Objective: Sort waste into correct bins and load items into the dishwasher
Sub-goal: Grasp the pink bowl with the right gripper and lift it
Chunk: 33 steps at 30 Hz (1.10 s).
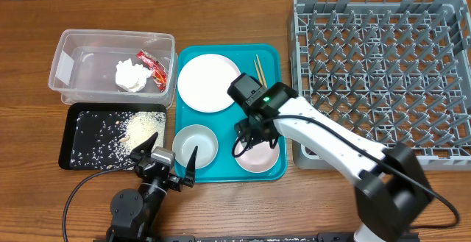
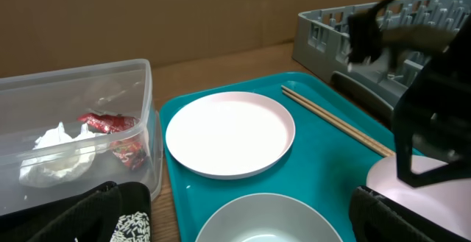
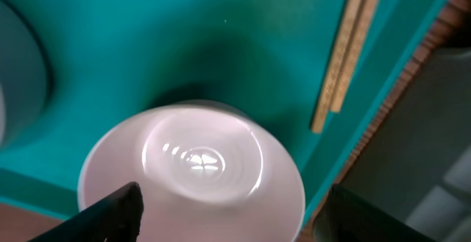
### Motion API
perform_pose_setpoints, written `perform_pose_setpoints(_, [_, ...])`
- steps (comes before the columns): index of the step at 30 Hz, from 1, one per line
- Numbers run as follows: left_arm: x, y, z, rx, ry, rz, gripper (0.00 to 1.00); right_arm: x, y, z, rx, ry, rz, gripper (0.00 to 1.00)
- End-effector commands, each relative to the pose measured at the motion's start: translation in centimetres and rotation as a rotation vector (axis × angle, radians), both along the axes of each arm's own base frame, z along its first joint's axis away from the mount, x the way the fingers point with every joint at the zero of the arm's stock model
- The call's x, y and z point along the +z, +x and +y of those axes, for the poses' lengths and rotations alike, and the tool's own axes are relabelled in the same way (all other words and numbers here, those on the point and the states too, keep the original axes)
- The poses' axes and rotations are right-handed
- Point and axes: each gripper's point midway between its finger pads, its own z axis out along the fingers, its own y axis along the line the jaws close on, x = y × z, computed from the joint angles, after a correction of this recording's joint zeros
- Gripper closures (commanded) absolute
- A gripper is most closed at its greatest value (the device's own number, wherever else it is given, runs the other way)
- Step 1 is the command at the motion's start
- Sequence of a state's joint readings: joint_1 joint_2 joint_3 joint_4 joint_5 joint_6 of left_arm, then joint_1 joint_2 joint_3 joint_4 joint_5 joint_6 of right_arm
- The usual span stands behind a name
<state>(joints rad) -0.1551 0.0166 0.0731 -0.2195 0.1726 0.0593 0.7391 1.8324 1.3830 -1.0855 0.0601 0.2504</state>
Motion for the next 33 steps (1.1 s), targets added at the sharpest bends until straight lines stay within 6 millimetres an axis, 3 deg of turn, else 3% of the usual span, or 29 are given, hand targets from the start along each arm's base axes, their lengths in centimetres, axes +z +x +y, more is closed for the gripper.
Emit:
perform_pose_setpoints(1, [0.1,0.0,-0.1,-0.008,0.004,-0.012,0.00,-1.9,0.5,-0.6,0.093,-0.055,0.003,0.20])
perform_pose_setpoints(6, [0.1,0.0,-0.1,-0.008,0.004,-0.012,0.00,-3.6,0.5,-2.0,0.082,-0.094,0.006,0.38])
perform_pose_setpoints(10, [0.1,0.0,-0.1,-0.008,0.004,-0.012,0.00,-4.2,-0.8,-1.7,0.103,-0.061,0.063,0.76])
perform_pose_setpoints(13, [0.1,0.0,-0.1,-0.008,0.004,-0.012,0.00,-4.1,-1.1,-1.7,0.097,-0.056,0.080,0.91])
perform_pose_setpoints(15, [0.1,0.0,-0.1,-0.008,0.004,-0.012,0.00,-3.7,-1.2,-1.8,0.096,-0.061,0.086,0.96])
perform_pose_setpoints(19, [0.1,0.0,-0.1,-0.008,0.004,-0.012,0.00,-2.1,-0.3,-2.3,0.031,-0.101,0.050,0.96])
perform_pose_setpoints(23, [0.1,0.0,-0.1,-0.008,0.004,-0.012,0.00,1.5,1.3,-3.1,-0.073,-0.132,-0.047,0.96])
perform_pose_setpoints(29, [0.1,0.0,-0.1,-0.008,0.004,-0.012,0.00,12.4,4.6,-6.1,-0.423,-0.080,-0.420,0.96])
perform_pose_setpoints(33, [0.1,0.0,-0.1,-0.008,0.004,-0.012,0.00,18.9,5.5,-10.4,-0.640,-0.077,-0.705,0.96])
